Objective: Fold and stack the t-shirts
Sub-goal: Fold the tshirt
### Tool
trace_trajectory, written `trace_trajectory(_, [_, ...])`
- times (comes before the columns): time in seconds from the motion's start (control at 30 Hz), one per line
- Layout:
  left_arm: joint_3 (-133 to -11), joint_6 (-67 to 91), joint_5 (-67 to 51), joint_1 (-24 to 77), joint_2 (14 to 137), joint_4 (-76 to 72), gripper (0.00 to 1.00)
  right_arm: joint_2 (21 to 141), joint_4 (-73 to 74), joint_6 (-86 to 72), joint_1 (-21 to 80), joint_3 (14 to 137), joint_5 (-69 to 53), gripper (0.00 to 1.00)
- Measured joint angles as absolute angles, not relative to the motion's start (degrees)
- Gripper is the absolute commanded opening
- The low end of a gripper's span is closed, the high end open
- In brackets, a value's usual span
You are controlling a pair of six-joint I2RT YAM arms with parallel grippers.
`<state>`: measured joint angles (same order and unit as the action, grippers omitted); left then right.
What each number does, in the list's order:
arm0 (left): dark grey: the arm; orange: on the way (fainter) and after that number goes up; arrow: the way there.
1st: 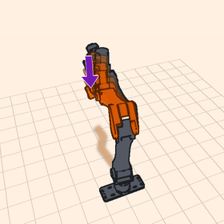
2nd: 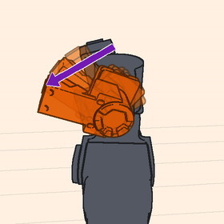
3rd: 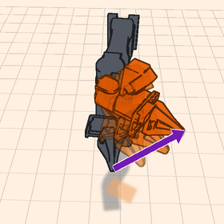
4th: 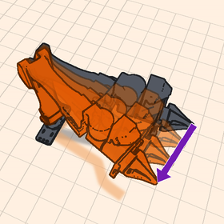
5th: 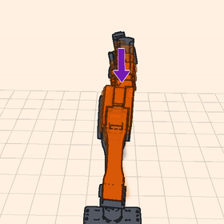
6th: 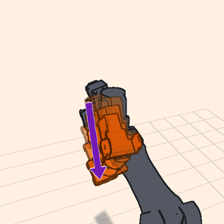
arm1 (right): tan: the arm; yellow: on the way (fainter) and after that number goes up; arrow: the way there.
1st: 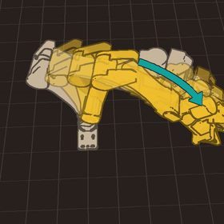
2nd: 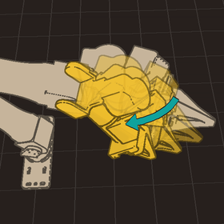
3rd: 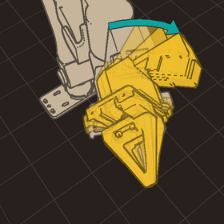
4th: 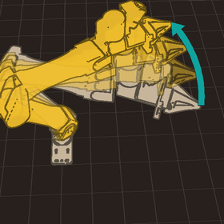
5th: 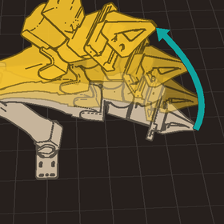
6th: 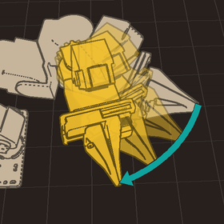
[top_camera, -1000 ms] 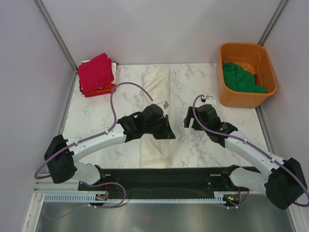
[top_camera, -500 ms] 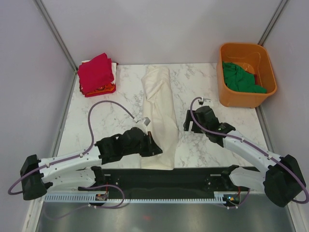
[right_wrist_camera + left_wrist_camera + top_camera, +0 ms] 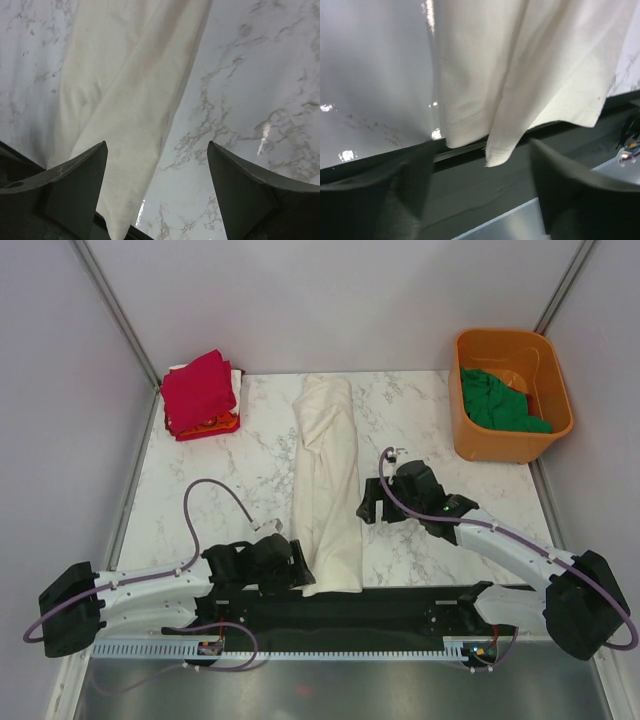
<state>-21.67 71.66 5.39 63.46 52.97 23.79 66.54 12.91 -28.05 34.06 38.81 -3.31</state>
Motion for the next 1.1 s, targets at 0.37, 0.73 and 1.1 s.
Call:
trace_trajectory(0.37, [-30.83, 67.02, 11.05, 63.55, 52.36, 29.02, 0.92, 64.79, 14.02, -33.63, 43.42, 30.68, -5.56, 0.89])
trace_trajectory(0.73, [-27.94, 64.16, 12.53, 63.55, 56.34, 30.15, 0.78, 53.17, 14.22, -47.83, 53.52, 19.40, -9.21, 0.81])
trace_trajectory(1.1, [-21.96, 64.18, 13.15, 63.51, 54.81, 23.03, 0.73, 62.22, -0.82, -54.61, 58.00, 16.97, -9.80, 0.57])
